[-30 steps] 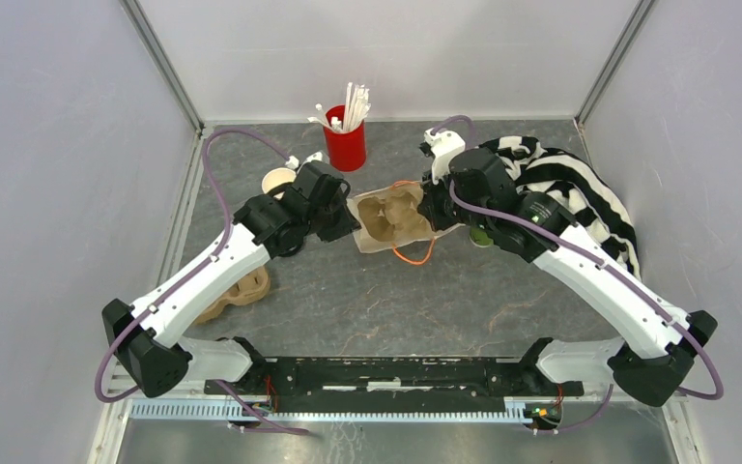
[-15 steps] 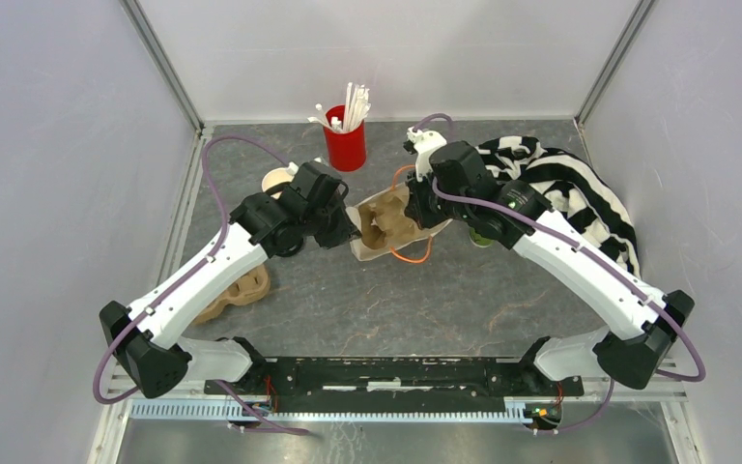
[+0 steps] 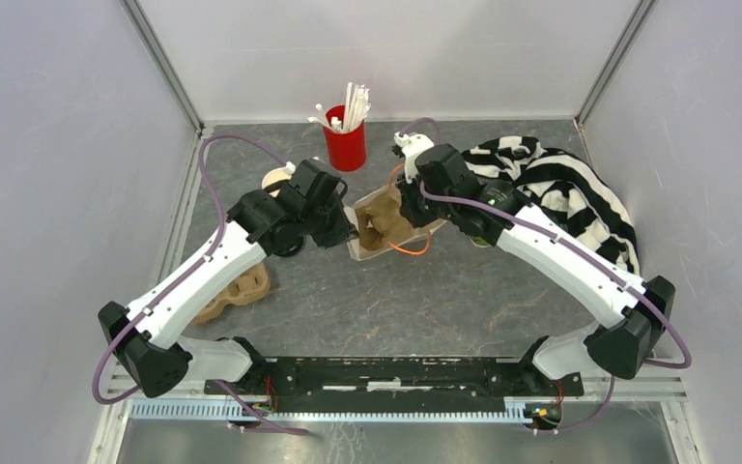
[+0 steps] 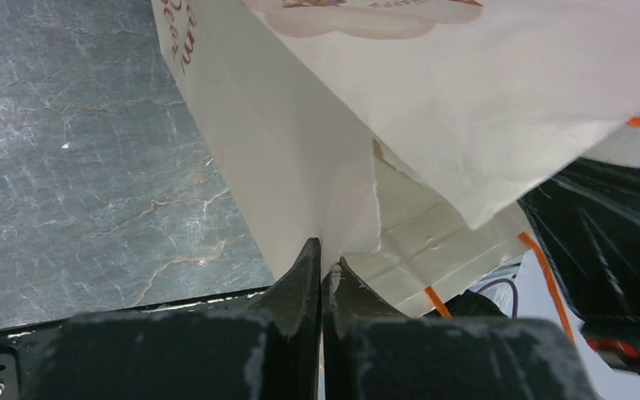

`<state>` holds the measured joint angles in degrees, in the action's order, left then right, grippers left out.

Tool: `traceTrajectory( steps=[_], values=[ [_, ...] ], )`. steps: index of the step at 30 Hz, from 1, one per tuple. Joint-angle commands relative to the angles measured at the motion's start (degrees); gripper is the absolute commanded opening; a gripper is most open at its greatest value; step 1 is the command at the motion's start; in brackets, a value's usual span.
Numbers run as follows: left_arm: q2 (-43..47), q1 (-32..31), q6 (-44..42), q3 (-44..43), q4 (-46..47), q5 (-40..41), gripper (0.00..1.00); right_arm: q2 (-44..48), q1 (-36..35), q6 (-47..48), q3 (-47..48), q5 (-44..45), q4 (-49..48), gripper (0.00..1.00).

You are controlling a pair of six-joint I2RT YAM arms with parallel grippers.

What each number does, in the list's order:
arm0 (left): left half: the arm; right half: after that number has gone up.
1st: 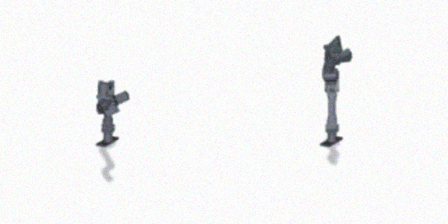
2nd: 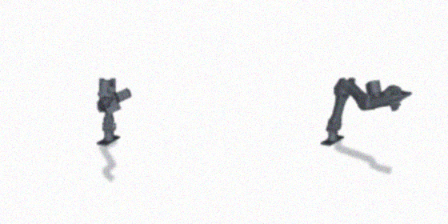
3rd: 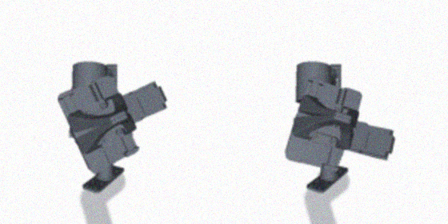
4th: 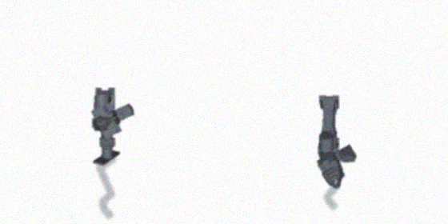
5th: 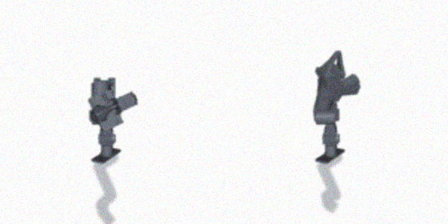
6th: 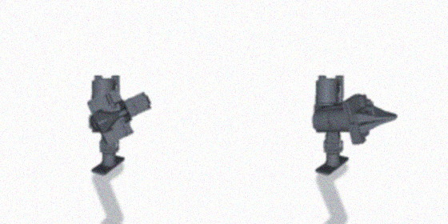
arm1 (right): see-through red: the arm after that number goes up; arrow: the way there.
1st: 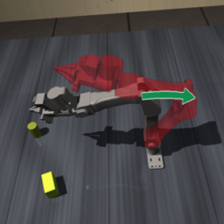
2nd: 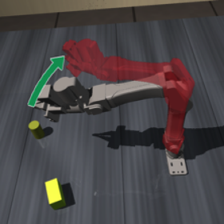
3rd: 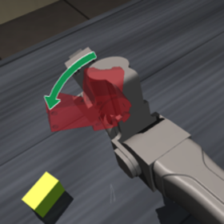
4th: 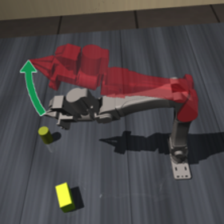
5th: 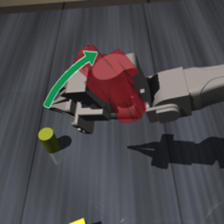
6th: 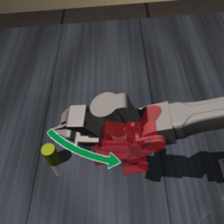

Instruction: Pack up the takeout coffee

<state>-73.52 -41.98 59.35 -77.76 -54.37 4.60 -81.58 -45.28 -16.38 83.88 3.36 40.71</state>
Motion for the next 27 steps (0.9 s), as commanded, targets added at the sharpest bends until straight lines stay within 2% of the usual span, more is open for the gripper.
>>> traceTrajectory(
  steps=[1, 3, 4, 5, 7, 13, 15, 19, 22, 27],
  values=[
    [-0.81, 0.01, 1.69, -2.82, -0.49, 1.87, 0.02, 0.27, -0.09, 3.17, -1.99, 13.64, -2.6, 0.18],
    [-1.2, 0.04, 1.88, -2.72, -0.26, 2.2, 0.02, -0.52, -0.05, 2.31, 0.55, 20.47, 2.52, 0.42],
    [-1.46, 0.06, 1.9, -2.69, -0.06, 2.17, 0.02, 0.05, -0.05, 2.49, 1.0, 18.74, 2.95, 0.54],
    [-1.84, 0.05, 1.9, -2.78, 0.14, 2.09, 0.02, 1.15, -0.06, 2.87, 1.29, 15.05, 2.72, 0.61],
    [-2.69, 0.14, 1.42, -3.26, 0.23, 1.69, 0.02, 3.45, -0.1, 1.55, 2.95, 11.66, 3.39, 0.68],
    [-3.98, 0.61, 0.16, -5.07, -0.91, 2.67, 0.02, 3.78, -0.09, 4.23, 16.62, 11.4, 14.76, 0.79],
    [-4.07, 0.82, -0.13, -5.51, -0.86, 2.72, 0.02, 5.16, -0.07, 5.73, 18.07, 11.82, 18.15, 0.84],
    [-4.51, 0.97, -0.65, -7.07, -1.28, 2.52, 0.02, 9.49, -0.07, 8.85, 17.13, 13.28, 21.51, 0.98],
    [-4.3, 1.02, -0.76, -7.32, -1.06, 2.3, 0.02, 13.09, -0.01, 11.49, 8.83, 6.52, 16.02, 0.98],
    [-3.88, 1.02, -0.48, -6.82, 2.24, -0.25, 0.03, 10.57, -0.11, 2.85, 2.62, -0.65, 9.47, 0.98]
  ],
)
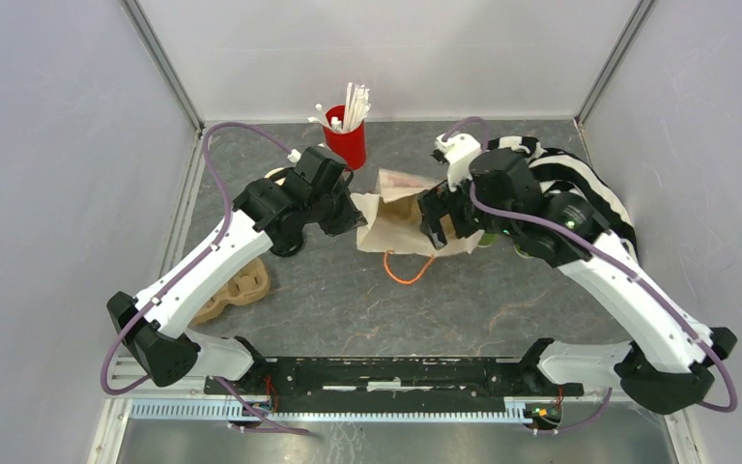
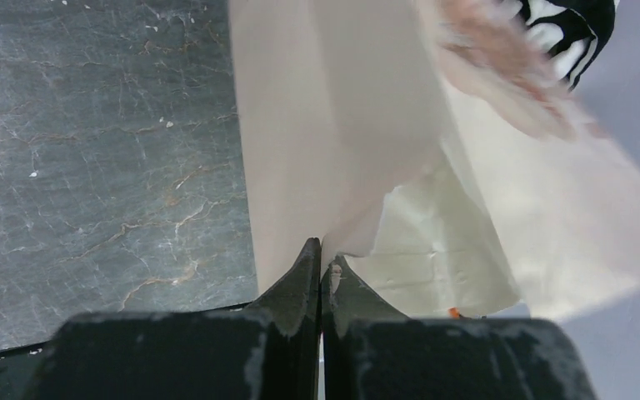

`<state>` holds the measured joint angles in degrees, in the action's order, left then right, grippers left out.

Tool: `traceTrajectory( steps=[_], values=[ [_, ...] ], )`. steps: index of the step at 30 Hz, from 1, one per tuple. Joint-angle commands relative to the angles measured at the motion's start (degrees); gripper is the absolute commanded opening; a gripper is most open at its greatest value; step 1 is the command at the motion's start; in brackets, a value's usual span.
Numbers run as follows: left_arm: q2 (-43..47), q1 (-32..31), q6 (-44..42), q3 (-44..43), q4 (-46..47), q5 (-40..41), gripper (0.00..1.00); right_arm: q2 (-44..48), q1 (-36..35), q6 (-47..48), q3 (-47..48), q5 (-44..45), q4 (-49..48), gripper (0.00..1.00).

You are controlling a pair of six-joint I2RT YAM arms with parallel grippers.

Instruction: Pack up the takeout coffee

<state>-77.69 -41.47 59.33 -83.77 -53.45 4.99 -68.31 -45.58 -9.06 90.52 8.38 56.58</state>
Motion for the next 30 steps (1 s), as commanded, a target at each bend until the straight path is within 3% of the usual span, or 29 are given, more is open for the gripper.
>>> traceTrajectory(
  steps=[1, 5, 7, 12, 17, 24, 30],
  values=[
    [0.46, 0.52, -0.3, -0.67, 1.57, -0.39, 0.04, -2.91, 0.25, -6.13, -5.26, -6.62, -8.14, 0.98],
    [1.11, 0.52, 0.5, 1.12, 4.1, -1.58, 0.08, -4.33, 0.23, -9.9, -8.56, -11.22, -14.08, 0.95],
    [1.16, 0.52, 0.49, 1.6, 4.52, -1.56, 0.08, -6.24, 0.25, -9.42, -5.8, -15.68, -12.79, 0.93],
    [1.14, 0.52, -0.06, 0.43, 2.19, 1.11, 0.08, -6.41, 0.27, -9.62, -2.25, -16.84, -7.87, 0.98],
    [1.58, 0.52, -0.41, 0.62, 1.93, 2.06, 0.08, -4.83, 0.23, -11.64, -1.66, -21.12, -7.67, 0.97],
    [1.81, 0.6, -0.9, 0.59, 0.98, 2.89, 0.07, -2.44, 0.16, -10.86, 0.87, -21.3, -8.68, 0.74],
    [2.75, 0.6, -1.15, 0.58, 0.3, 3.12, 0.07, 1.68, 0.23, -9.32, 0.41, -15.41, -7.51, 0.51]
  ],
)
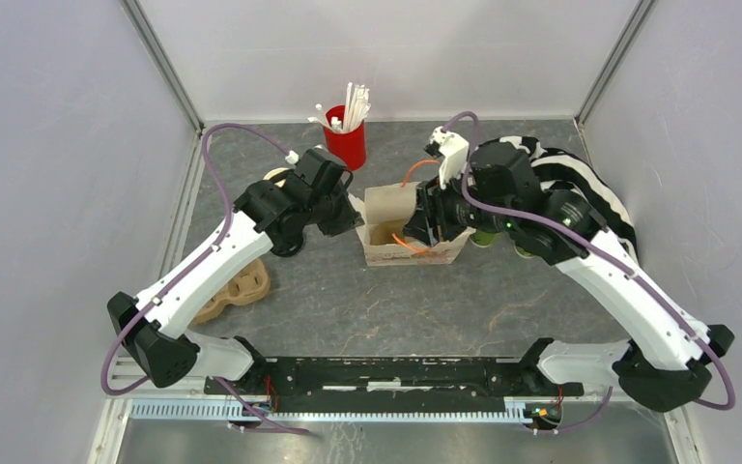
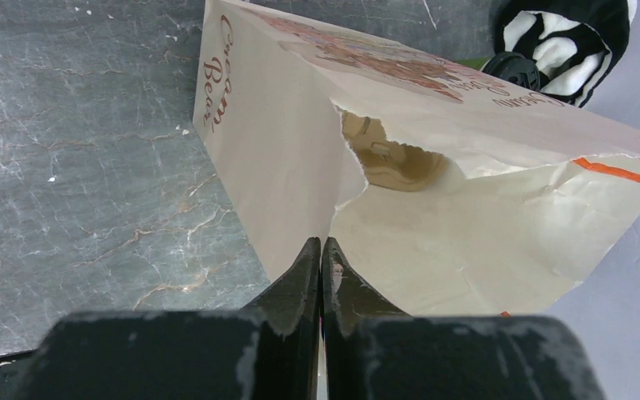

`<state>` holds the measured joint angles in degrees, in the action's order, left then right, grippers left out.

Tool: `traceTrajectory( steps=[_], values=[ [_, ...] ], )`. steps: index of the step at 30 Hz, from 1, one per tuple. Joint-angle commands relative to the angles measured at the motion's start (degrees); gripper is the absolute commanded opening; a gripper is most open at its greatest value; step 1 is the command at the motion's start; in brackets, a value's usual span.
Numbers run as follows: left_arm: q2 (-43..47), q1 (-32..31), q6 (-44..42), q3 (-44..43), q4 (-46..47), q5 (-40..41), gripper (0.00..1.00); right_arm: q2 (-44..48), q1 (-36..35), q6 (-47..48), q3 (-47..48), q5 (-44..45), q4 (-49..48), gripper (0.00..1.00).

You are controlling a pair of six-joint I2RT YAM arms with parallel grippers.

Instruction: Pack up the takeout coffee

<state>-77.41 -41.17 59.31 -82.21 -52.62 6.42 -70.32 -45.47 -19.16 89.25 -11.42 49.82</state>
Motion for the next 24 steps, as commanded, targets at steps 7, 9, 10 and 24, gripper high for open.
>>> traceTrajectory(
  steps=[7, 9, 10, 24],
  values=[
    [3.38, 0.29, -0.93, -0.35, -0.04, 0.84, 0.06, 1.63, 0.53, 0.89, 12.81, 33.31, 17.26, 0.86],
    [3.4, 0.3, -1.14, -0.21, 0.01, 0.61, 0.07, -0.39, 1.58, 2.6, 14.39, 38.06, 20.33, 0.98],
    [3.37, 0.3, -1.15, -0.19, -0.02, 0.4, 0.07, -1.15, 2.8, 3.77, 14.19, 38.81, 20.61, 0.98],
    [-2.72, 1.57, -7.64, -7.82, -6.72, 2.25, 0.45, -12.85, 16.19, 13.37, 9.58, 16.09, 4.94, 0.91]
  ],
)
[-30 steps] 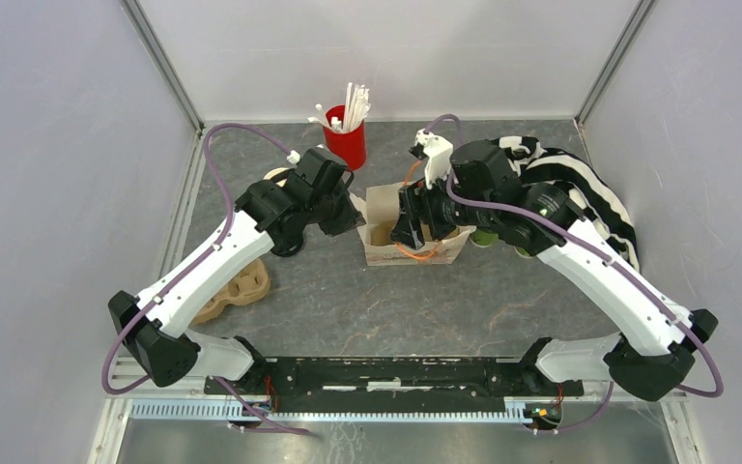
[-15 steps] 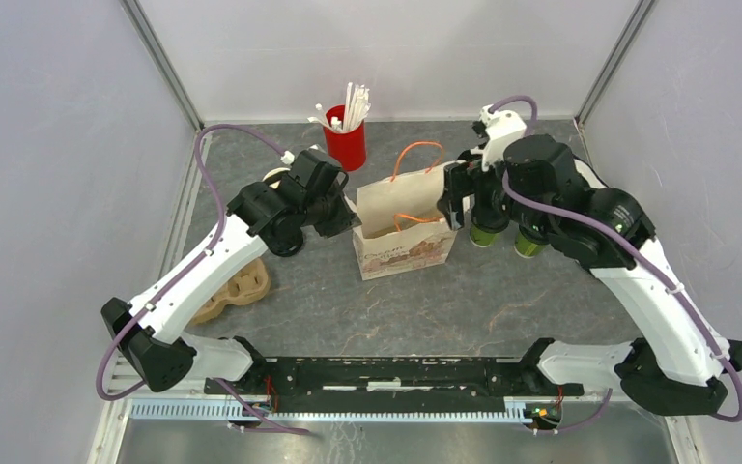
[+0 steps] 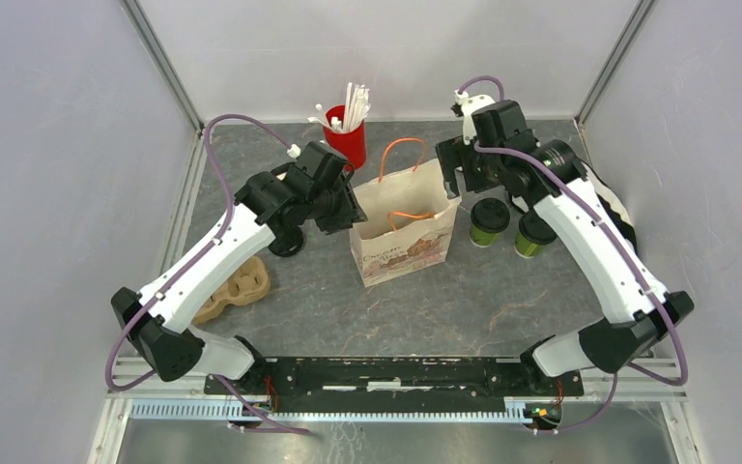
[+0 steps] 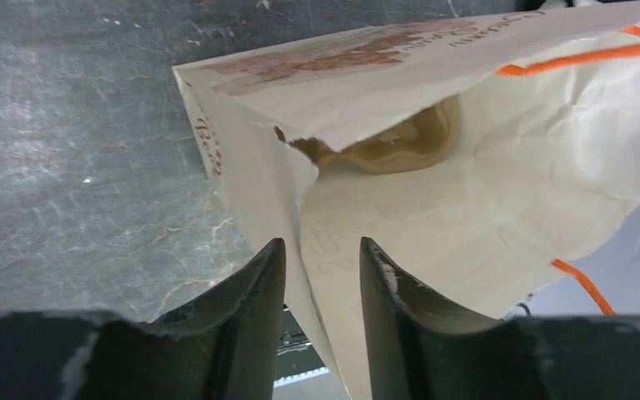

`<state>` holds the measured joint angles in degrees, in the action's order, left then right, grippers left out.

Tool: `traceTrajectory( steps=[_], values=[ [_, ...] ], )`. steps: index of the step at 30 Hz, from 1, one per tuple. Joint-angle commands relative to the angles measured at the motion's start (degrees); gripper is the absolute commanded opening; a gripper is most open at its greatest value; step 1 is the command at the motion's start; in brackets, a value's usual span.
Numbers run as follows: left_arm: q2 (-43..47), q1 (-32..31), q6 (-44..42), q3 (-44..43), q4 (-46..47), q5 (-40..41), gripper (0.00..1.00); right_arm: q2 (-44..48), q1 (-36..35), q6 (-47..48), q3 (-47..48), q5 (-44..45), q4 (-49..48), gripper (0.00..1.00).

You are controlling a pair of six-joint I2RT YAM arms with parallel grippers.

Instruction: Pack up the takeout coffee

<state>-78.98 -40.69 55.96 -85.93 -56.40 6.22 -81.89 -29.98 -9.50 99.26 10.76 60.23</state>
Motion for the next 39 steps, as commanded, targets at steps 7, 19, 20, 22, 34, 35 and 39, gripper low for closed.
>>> traceTrajectory(
  steps=[7, 19, 20, 22, 34, 35, 39],
  values=[
    [-5.45, 1.44, -11.86, -9.1, -6.11, 5.09, 0.5, -4.2, 0.67, 5.85, -4.39, -9.05, -10.53, 0.65],
    [-9.83, 1.49, -15.23, -25.85, -17.55, 3.1, 0.02, -1.65, -0.52, -3.38, 3.56, -19.04, -0.76, 0.0],
    [-9.26, 1.53, -14.41, -25.44, -17.84, 2.43, 0.03, -0.38, -0.46, -5.79, 0.87, -20.08, -1.31, 0.0],
    [-8.0, 1.49, -13.15, -23.37, -16.57, 1.89, 0.03, 1.2, -0.52, -8.39, -2.71, -21.06, -2.42, 0.0],
    [-4.72, 7.33, -19.51, -15.01, -12.91, 2.21, 0.67, -2.25, -0.84, -4.62, 9.77, -17.46, 2.67, 0.55],
    [-3.96, 7.37, -19.18, -14.34, -12.19, 1.86, 0.7, -1.62, -0.76, -3.72, 10.86, -16.54, 3.09, 0.6],
    [-2.51, 7.38, -18.09, -12.9, -11.26, -0.45, 0.77, 0.34, 0.05, -0.4, 13.75, -8.16, 6.65, 0.68]
  ],
)
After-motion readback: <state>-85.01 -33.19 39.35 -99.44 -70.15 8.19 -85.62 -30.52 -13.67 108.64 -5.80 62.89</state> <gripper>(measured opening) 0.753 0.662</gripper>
